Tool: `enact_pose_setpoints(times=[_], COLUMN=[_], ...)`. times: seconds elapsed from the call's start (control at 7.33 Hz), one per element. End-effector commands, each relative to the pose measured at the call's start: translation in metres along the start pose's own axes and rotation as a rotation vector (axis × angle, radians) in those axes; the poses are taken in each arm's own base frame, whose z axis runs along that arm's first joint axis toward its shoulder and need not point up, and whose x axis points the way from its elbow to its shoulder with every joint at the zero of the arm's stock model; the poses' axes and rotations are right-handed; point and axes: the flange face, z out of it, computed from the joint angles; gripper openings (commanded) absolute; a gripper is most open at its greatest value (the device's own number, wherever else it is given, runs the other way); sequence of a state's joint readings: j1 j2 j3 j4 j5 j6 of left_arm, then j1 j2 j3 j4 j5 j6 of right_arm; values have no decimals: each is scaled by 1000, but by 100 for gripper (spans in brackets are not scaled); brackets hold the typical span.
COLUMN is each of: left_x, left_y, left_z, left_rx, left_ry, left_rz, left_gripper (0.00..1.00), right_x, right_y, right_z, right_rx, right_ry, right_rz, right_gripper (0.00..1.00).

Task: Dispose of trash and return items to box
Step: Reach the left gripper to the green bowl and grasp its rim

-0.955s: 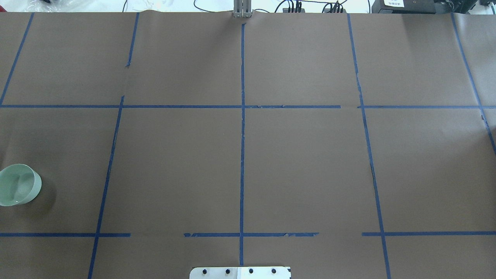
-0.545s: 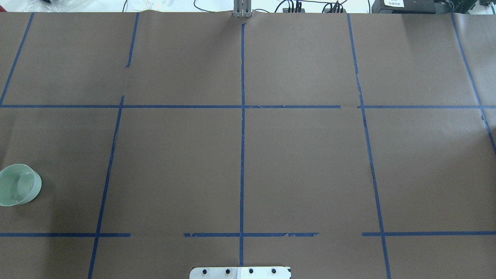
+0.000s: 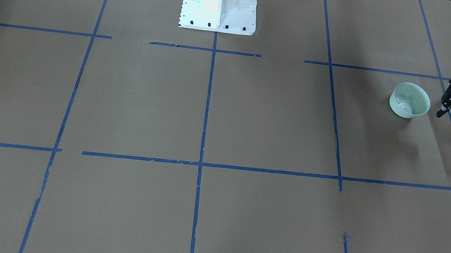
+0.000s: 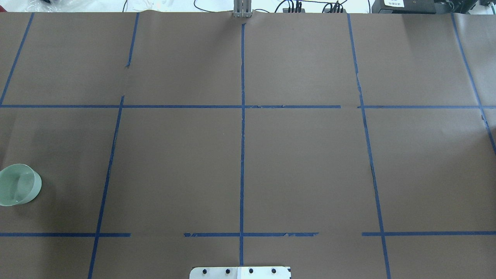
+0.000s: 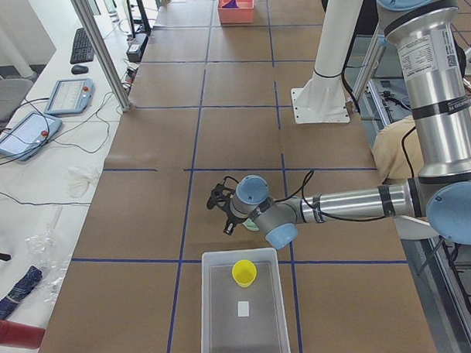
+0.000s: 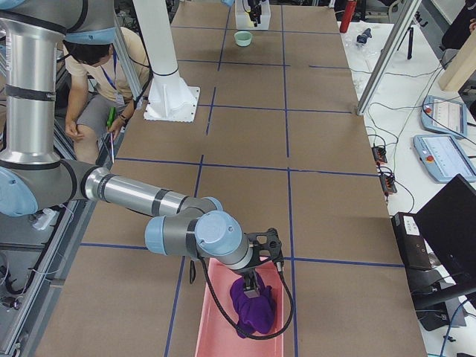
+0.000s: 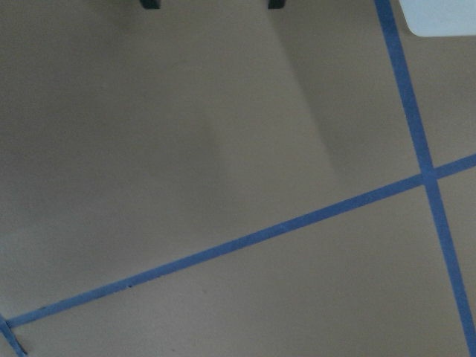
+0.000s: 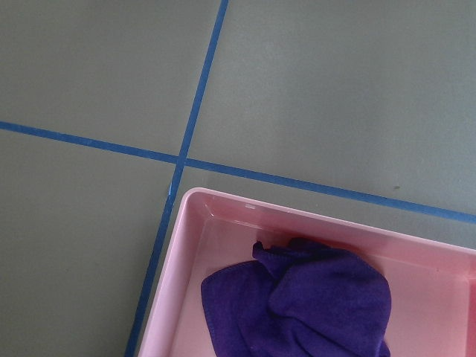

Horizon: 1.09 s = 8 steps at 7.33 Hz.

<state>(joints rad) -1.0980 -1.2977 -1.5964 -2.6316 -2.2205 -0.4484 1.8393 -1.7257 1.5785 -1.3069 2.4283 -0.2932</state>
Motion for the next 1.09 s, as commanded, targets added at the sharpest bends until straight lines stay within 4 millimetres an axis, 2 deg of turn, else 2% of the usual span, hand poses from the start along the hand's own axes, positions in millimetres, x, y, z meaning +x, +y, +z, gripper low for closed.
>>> enact_pose_setpoints(times=[0.0,0.27,0.41,0.55,0.68,0.95], left_x=[15,24,23,19,18,24], left_y=[14,24,29,28,27,22], left_z=[19,33,33,33,33,26], left_rx=[-45,-66,-68,-50,-40,-20], left_ry=[28,31,31,-1,-17,1], left_rz=[36,70,73,77,83,93], left_gripper=[58,57,44,8,0,0], right_x=[0,1,0,1,1,1], right_y=[0,0,0,0,0,1], right_z=[0,0,0,0,0,1], right_rx=[-1,-1,0,-1,-1,-2], right_ry=[1,3,3,3,3,3], right_rz=[0,-1,-2,-3,-3,0], right_gripper=[100,100,100,100,100,100])
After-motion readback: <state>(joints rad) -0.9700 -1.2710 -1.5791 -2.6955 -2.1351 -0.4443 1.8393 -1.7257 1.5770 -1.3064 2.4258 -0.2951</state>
